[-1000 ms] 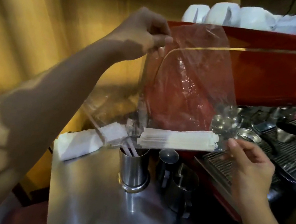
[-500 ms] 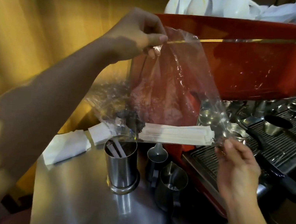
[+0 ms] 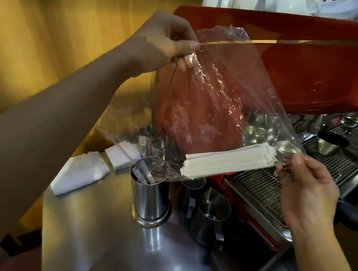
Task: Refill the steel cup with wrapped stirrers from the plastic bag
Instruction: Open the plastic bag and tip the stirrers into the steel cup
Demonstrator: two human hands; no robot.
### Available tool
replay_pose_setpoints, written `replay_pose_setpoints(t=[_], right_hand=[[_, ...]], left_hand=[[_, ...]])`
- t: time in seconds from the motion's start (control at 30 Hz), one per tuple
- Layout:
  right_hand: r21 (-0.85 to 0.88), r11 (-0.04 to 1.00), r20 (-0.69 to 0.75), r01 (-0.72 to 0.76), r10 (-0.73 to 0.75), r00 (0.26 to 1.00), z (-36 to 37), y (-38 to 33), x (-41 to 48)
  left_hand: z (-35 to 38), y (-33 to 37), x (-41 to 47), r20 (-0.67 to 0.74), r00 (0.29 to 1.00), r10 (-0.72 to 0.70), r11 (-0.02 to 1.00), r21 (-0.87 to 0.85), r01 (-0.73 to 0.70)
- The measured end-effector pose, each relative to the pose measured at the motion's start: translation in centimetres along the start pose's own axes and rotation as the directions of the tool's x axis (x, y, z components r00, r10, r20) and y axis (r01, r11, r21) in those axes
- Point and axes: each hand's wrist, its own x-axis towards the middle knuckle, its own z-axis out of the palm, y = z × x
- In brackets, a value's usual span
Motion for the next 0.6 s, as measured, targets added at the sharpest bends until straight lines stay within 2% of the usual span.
replay_pose_setpoints(t=[0.33,0.6], right_hand=[[-0.05,0.997,0.057,0.053,-0.05,0.997,2.9,0.3,-0.3],[-0.161,0.986,0.06,0.046,-0.036,0.998,5.8,1.3,-0.1]], left_hand=[[-2.9,-2.1,-1.6,-0.018,1.0,-0.025,0.999,-0.049,0.024],[-4.4,-6.5,-3.5,-0.062,0.991,-0.119,0.989,-0.099,0.113]])
